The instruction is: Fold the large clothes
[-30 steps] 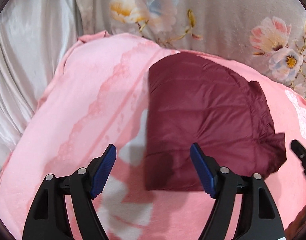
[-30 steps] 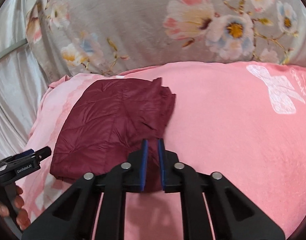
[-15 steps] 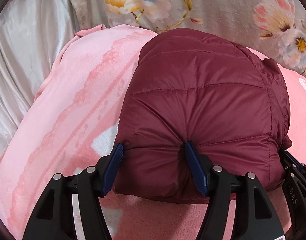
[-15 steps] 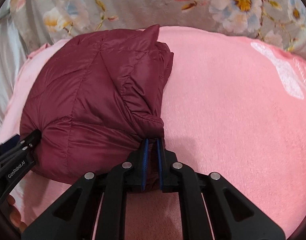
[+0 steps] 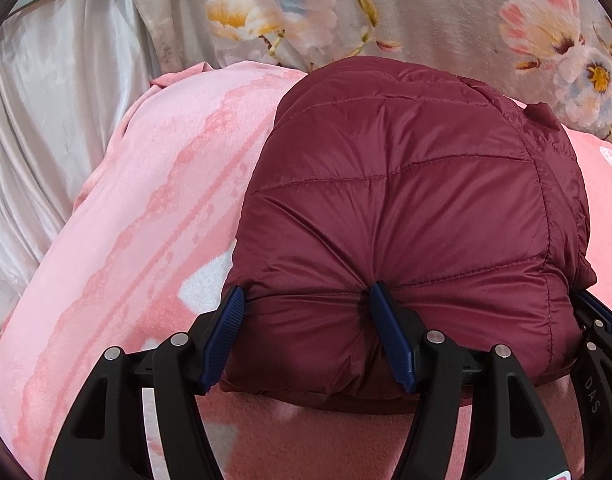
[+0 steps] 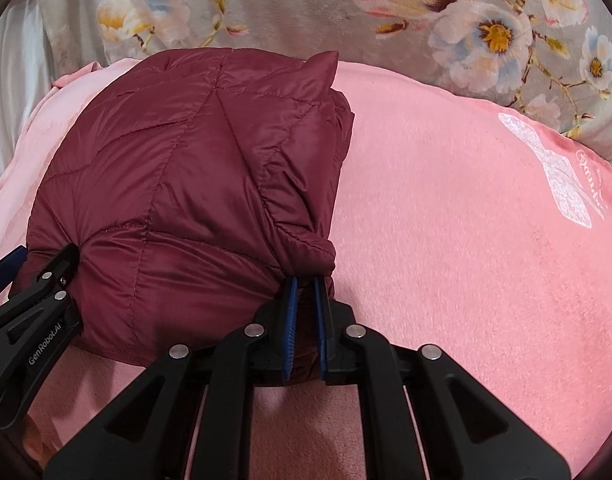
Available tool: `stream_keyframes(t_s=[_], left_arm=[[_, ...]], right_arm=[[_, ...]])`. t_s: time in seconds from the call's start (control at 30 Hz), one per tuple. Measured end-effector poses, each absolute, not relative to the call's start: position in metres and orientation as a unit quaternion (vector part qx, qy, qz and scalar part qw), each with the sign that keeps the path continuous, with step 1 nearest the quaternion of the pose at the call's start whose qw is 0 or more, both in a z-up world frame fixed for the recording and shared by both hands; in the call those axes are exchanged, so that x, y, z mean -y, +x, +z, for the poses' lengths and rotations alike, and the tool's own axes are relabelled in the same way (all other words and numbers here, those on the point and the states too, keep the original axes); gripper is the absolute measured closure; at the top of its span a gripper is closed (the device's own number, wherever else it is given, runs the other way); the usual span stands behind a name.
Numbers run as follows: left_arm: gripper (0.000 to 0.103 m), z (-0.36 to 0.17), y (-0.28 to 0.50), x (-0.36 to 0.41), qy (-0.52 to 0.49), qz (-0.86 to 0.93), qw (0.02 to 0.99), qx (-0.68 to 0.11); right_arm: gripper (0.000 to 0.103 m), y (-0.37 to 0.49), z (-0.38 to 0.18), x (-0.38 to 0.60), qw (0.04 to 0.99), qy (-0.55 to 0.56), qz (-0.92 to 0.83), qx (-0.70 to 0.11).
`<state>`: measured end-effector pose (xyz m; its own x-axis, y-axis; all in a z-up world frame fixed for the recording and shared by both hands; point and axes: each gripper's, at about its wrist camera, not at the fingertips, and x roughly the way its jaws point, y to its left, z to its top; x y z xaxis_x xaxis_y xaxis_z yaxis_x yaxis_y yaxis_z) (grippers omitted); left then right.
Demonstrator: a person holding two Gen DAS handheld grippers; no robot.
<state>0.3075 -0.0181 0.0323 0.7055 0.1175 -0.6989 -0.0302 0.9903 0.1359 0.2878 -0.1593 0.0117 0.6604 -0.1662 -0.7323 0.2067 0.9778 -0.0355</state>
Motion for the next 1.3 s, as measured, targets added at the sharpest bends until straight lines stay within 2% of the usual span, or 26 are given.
stream_keyframes(t_s=[0.23,0.5,0.73,1.23,1.3], left_arm=[[0.039,0.031,0.307,0.019,0.06,0.042,0.923,-0.379],[0.039,0.031,0.307,0.019,0.061,0.042,0.923,-0.377],[0.039,0.031,0.307,0.019,0.061,0.043,0.923,-0.377],[0.039,0.032,0.308,0.02,0.064,0.047,0.923,-0.376],[0.036,0.034,0.307,0.019,0.059,0.048,0.924,-0.375]], right_arm=[[0.096,0.286,0.01,0.16,0.913,0.033,-0.1,-0.394],[0.093,0.269,0.046,0.162,0.938,0.072,-0.082,-0.33],[0.093,0.28,0.028,0.158,0.922,0.084,-0.049,-0.375],[0.095,0.287,0.016,0.152,0.917,0.054,-0.055,-0.391],[0.091,0.283,0.019,0.157,0.921,0.069,-0.055,-0.38]])
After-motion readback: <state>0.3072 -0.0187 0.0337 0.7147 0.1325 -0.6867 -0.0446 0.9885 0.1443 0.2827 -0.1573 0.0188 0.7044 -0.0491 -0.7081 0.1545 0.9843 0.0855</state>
